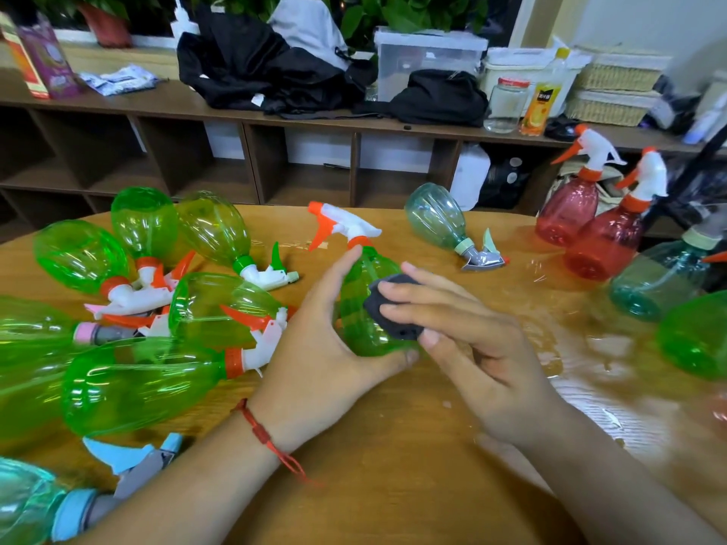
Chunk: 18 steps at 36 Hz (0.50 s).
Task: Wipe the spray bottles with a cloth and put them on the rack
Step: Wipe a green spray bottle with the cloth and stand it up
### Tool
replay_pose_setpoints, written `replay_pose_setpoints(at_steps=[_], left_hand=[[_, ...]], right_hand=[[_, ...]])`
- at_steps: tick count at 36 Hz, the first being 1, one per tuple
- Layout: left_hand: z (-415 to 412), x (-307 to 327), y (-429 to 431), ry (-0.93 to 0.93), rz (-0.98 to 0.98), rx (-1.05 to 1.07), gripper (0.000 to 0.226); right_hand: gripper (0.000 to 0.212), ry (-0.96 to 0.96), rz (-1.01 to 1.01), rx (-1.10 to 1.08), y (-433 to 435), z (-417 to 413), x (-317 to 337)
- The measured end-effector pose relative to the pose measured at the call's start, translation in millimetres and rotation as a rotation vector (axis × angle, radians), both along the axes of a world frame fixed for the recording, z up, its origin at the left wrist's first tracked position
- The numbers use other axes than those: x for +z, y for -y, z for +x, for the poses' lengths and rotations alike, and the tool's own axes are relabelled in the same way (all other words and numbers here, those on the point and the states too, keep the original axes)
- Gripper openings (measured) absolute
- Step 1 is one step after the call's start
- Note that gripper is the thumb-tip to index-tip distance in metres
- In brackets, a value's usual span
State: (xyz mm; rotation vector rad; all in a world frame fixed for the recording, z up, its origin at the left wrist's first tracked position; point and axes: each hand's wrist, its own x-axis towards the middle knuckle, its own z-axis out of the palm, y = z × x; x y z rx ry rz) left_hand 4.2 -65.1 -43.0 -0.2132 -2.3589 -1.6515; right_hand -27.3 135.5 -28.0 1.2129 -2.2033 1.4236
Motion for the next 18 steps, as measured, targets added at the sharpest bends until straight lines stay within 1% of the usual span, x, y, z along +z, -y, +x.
replay_pose_setpoints(at_steps=[3, 6, 8, 10, 12, 15, 18], left_hand=[[4, -1, -5, -0.039, -0.070, -0.064, 0.114], [9, -2, -13, -0.052, -0.051, -0.151, 0.114], [11, 1, -13, -0.055, -0.029, -0.188, 0.114], [11, 4, -11, -0.065, -0.042, -0.202, 0.111], [10, 5, -10, -0.061, -0.077, -0.199, 0.109], [7, 4, -10, -0.055, -0.177, -0.176, 0.111], [6, 4, -11, -0.071, -0.268, -0.104, 0.114]], right_hand=[[0.033, 0.130, -0.087, -0.040, 3, -5, 0], [0.033, 0.321, -0.220, -0.033, 1, -9, 5], [0.033, 0.439, -0.298, 0.008, -3, -10, 7], [0.035, 0.514, -0.365, 0.045, -4, -11, 7], [0.036, 0.533, -0.387, 0.040, -4, -12, 5], [0.035, 0.522, -0.368, 0.018, -2, -14, 0], [0.033, 0.489, -0.327, 0.003, -2, -13, -3]])
